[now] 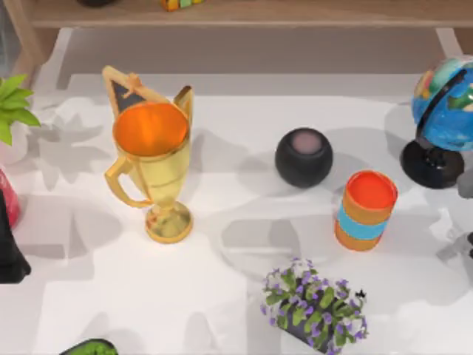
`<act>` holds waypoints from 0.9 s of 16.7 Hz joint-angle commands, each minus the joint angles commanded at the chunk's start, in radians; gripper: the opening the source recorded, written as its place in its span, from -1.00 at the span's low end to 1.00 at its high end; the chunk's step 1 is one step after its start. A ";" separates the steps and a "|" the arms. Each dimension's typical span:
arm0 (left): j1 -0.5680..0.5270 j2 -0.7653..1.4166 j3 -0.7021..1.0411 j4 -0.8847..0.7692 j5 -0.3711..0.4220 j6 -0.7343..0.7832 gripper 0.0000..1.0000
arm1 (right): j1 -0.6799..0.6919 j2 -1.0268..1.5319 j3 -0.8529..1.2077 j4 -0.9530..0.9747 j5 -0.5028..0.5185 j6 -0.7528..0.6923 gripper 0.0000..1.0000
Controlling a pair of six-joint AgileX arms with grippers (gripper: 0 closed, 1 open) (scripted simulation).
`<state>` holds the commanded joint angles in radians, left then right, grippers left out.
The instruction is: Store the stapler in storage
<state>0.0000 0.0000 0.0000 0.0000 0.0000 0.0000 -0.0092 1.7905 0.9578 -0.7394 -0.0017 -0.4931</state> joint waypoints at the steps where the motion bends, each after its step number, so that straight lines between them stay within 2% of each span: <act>1: 0.000 0.000 0.000 0.000 0.000 0.000 1.00 | 0.000 0.000 0.000 0.000 0.000 0.000 -0.81; 2: 0.000 0.000 0.000 0.000 0.000 0.000 1.00 | 0.000 0.000 0.000 0.000 0.000 0.000 -0.96; 3: 0.000 0.000 0.000 0.000 0.000 0.000 1.00 | 0.000 0.000 0.000 0.000 0.000 0.000 -1.00; 12: 0.000 0.000 0.000 0.000 0.000 0.000 1.00 | -0.002 -0.003 0.002 -0.004 0.001 0.000 -1.00; 15: 0.000 0.000 0.000 0.000 0.000 0.000 1.00 | -0.004 -0.026 0.027 -0.060 0.000 0.002 -1.00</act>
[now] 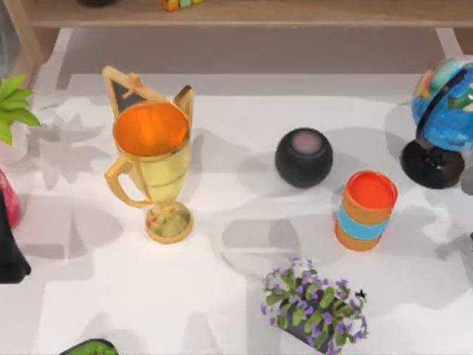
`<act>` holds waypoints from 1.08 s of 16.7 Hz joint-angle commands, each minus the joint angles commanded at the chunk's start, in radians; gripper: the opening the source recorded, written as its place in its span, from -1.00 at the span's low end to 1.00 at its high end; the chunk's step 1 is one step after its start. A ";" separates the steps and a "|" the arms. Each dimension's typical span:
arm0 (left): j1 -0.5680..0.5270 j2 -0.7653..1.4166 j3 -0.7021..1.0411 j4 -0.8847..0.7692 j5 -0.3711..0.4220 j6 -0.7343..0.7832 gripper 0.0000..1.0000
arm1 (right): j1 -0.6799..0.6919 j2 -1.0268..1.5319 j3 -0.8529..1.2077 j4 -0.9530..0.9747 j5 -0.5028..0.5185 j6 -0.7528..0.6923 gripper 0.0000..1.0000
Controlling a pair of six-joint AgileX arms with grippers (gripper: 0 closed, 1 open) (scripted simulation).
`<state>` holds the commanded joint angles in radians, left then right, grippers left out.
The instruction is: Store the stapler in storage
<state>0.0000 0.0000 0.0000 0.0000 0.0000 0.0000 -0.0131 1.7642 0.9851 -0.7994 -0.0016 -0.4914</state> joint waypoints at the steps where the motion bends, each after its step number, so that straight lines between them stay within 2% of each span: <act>1: 0.000 0.000 0.000 0.000 0.000 0.000 1.00 | 0.000 -0.012 0.012 -0.023 0.000 0.000 -1.00; 11: 0.000 0.000 0.000 0.000 0.000 0.000 1.00 | -0.013 -0.064 0.076 -0.107 0.002 -0.004 -1.00; 14: 0.000 0.000 0.000 0.000 0.000 0.000 1.00 | -0.050 -0.106 0.189 -0.185 0.005 -0.007 -1.00; 18: 0.000 0.000 0.000 0.000 0.000 0.000 1.00 | -0.116 -0.097 0.438 -0.275 0.004 0.002 -1.00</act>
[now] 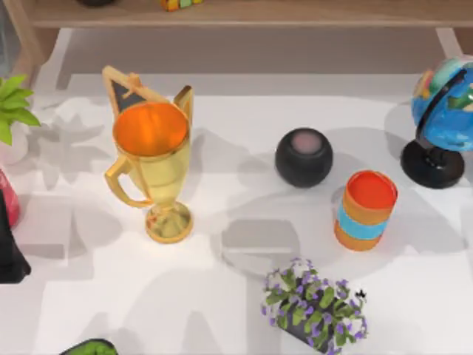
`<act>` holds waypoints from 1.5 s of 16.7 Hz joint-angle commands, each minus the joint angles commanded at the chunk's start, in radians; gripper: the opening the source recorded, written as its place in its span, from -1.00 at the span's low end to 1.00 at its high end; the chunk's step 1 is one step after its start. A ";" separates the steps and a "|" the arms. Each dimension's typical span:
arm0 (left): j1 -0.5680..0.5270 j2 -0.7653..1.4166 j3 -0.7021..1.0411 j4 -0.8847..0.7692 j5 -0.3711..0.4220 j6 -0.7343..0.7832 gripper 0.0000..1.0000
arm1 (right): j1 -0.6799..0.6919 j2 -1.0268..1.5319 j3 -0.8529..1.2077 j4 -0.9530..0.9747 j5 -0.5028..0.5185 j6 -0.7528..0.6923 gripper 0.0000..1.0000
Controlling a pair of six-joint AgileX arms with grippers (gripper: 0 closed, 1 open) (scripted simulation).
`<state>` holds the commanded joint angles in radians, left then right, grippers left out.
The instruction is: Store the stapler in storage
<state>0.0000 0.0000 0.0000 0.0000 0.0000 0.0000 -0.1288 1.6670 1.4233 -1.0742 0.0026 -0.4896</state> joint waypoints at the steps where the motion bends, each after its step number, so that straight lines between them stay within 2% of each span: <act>1: 0.000 0.000 0.000 0.000 0.000 0.000 1.00 | -0.019 0.022 0.074 -0.017 -0.001 0.004 -1.00; 9: 0.000 0.000 0.000 0.000 0.000 0.000 1.00 | -0.164 0.431 0.676 -0.128 0.000 0.060 -1.00; 14: 0.000 0.000 0.000 0.000 0.000 0.000 1.00 | -0.234 0.752 0.944 -0.245 0.002 0.099 -1.00; 19: 0.000 0.000 0.000 0.000 0.000 0.000 1.00 | -0.245 0.941 1.065 -0.360 0.008 0.129 -1.00; 25: 0.000 0.000 0.000 0.000 0.000 0.000 1.00 | -0.240 0.952 1.069 -0.369 0.009 0.132 -1.00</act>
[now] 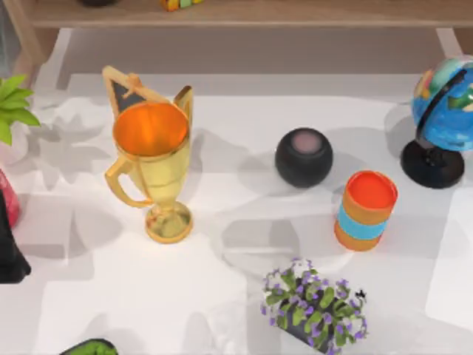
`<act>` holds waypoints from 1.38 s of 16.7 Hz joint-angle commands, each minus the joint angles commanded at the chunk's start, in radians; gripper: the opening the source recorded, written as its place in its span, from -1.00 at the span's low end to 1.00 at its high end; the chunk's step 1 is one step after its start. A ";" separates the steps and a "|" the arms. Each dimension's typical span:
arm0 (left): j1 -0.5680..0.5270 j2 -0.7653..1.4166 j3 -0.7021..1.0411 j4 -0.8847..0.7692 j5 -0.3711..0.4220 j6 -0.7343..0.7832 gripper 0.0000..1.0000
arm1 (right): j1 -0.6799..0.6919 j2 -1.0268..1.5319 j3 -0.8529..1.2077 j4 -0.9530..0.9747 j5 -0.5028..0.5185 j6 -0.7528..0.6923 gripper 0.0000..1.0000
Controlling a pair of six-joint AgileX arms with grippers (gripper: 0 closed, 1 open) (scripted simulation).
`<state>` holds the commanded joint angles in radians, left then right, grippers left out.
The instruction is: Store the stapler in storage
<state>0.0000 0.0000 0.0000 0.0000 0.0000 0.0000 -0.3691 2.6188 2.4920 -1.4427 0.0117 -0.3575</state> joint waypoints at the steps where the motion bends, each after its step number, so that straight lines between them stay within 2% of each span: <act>1: 0.000 0.000 0.000 0.000 0.000 0.000 1.00 | 0.000 -0.002 0.002 0.001 0.000 0.001 -1.00; 12: 0.000 0.000 0.000 0.000 0.000 0.000 1.00 | -0.022 -0.300 0.119 -0.004 0.059 0.190 -1.00; 23: 0.000 0.000 0.000 0.000 0.000 0.000 1.00 | -0.005 -0.011 -0.054 0.045 0.001 -0.001 -1.00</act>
<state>0.0000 0.0000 0.0000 0.0000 0.0000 0.0000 -0.3745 2.6083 2.4384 -1.3974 0.0126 -0.3581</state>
